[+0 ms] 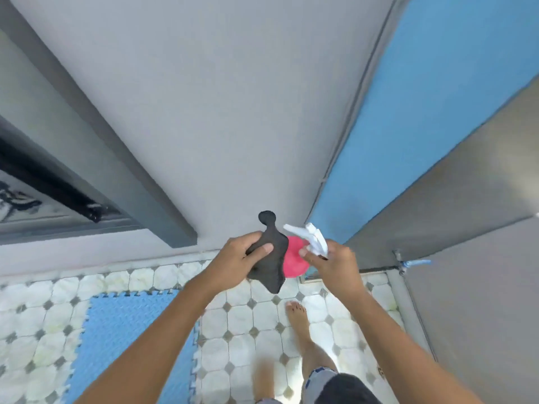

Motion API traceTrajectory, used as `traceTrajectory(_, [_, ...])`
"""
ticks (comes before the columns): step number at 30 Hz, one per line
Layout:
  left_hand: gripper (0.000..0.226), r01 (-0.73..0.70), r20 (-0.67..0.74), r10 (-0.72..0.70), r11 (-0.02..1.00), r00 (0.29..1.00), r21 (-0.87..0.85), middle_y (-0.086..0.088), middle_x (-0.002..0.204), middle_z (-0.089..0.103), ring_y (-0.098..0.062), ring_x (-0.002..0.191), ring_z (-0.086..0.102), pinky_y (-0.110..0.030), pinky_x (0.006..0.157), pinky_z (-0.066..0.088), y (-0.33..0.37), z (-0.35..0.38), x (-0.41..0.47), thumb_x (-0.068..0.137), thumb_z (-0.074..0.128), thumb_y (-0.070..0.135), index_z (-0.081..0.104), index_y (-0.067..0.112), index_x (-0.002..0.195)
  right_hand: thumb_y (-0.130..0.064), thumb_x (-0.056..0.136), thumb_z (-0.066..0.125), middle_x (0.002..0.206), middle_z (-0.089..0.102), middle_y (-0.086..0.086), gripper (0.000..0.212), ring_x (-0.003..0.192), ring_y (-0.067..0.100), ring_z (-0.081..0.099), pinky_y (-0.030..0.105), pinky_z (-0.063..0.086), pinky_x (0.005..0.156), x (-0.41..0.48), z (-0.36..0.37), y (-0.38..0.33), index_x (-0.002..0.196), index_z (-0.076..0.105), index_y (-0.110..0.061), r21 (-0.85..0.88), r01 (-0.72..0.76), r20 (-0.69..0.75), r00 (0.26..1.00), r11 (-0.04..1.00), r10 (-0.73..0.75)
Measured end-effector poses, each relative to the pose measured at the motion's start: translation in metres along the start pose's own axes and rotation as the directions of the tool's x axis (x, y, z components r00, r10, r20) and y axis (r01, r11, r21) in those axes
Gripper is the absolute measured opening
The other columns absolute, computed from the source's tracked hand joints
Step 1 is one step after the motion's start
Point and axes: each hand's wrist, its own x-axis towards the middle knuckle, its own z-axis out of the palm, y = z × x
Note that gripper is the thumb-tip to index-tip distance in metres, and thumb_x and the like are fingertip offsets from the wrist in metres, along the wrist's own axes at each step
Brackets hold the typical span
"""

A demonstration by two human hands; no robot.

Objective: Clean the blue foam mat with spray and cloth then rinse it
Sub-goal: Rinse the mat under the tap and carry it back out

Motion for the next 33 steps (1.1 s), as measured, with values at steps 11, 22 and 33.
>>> traceTrajectory(11, [0.018, -0.312, 0.548, 0.276, 0.95, 0.79, -0.029, -0.003, 0.101, 0.075, -0.019, 0.094, 0.072, -0.036, 0.08, 0.06, 0.22, 0.2, 0.045, 0.103, 0.056, 0.028, 0.066, 0.02, 0.116, -0.027, 0.084, 0.084, 0.059, 0.048, -0.011, 0.021, 0.056, 0.005, 0.039, 0.023, 0.03, 0.054, -0.159, -0.269, 0.057, 0.073, 0.069, -0.017, 0.11, 0.021, -0.553, 0.832, 0.994, 0.044])
traceTrajectory(22, [0.016, -0.415, 0.812, 0.255, 0.91, 0.524, -0.018, 0.0, 0.101, 0.073, -0.016, 0.089, 0.072, -0.042, 0.057, 0.061, 0.362, 0.496, 0.125, 0.104, 0.054, 0.03, 0.063, 0.026, 0.117, -0.027, 0.083, 0.083, 0.055, 0.058, -0.019, 0.013, 0.054, 0.0, 0.05, 0.016, 0.032, 0.053, -0.24, -0.483, 0.194, 0.076, 0.073, -0.03, 0.179, -0.212, -0.886, 0.389, 0.961, 0.251])
traceTrajectory(33, [0.018, -0.596, 0.937, 0.177, 0.802, 0.3, 0.039, -0.017, 0.097, 0.071, -0.037, 0.084, 0.07, -0.049, 0.065, 0.06, 0.389, 0.697, 0.176, 0.099, 0.057, 0.034, 0.064, 0.021, 0.109, -0.033, 0.083, 0.081, 0.054, 0.051, -0.006, 0.019, 0.052, 0.009, 0.045, 0.026, 0.033, 0.053, -0.243, -0.567, 0.266, 0.074, 0.067, -0.026, 0.27, -0.332, -0.907, 0.228, 0.904, 0.354])
